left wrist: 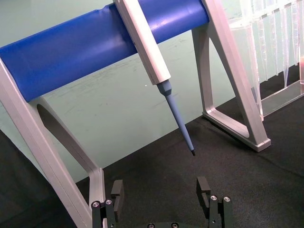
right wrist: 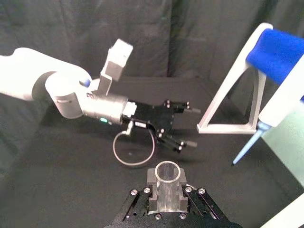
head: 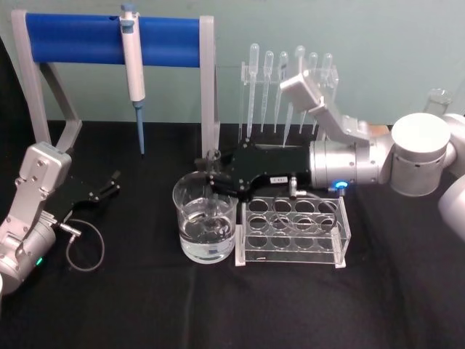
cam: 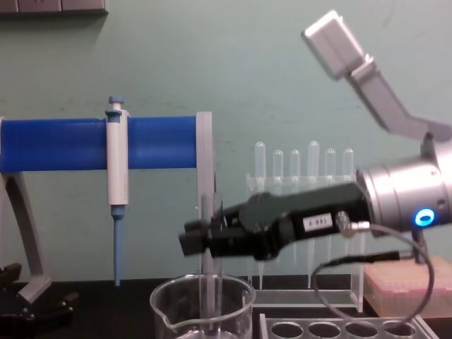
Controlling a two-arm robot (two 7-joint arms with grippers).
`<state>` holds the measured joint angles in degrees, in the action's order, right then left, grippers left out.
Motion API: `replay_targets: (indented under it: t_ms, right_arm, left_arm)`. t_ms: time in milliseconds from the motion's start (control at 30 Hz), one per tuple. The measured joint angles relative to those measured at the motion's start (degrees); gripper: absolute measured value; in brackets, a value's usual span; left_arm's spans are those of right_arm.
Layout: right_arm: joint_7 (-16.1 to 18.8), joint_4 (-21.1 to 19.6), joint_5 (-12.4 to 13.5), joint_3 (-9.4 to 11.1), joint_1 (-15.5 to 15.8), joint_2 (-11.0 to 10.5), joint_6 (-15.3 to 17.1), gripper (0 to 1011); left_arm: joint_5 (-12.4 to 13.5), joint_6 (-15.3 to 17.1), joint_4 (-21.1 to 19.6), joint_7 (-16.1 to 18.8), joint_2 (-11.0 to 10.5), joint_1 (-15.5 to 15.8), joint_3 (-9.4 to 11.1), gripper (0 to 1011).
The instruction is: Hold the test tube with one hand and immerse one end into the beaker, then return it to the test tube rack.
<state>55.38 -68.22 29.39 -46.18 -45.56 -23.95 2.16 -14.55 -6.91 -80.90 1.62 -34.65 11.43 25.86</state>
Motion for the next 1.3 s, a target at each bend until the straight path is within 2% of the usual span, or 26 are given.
replay_targets:
  t_ms: [400, 733, 867, 1300]
  right_arm:
    - [-1.48, -9.68, 1.46, 1.52, -2.2, -3.9, 4.34, 225]
    - [-2.94, -17.18, 4.54, 3.3, -3.23, -7.78, 6.81, 225]
    - [-3.65, -19.08, 5.58, 3.97, -2.76, -9.07, 7.06, 225]
    - [-6.71, -26.43, 9.07, 6.95, 2.04, -16.55, 7.11, 225]
  left_arm:
    - [0.0, 0.0, 0.0, 0.0, 0.0, 0.0, 0.0, 1000]
    - [0.0, 0.0, 0.0, 0.0, 0.0, 0.0, 0.0, 1000]
    - [0.0, 0.0, 0.0, 0.0, 0.0, 0.0, 0.0, 1000]
    - [0.0, 0.0, 0.0, 0.0, 0.0, 0.0, 0.0, 1000]
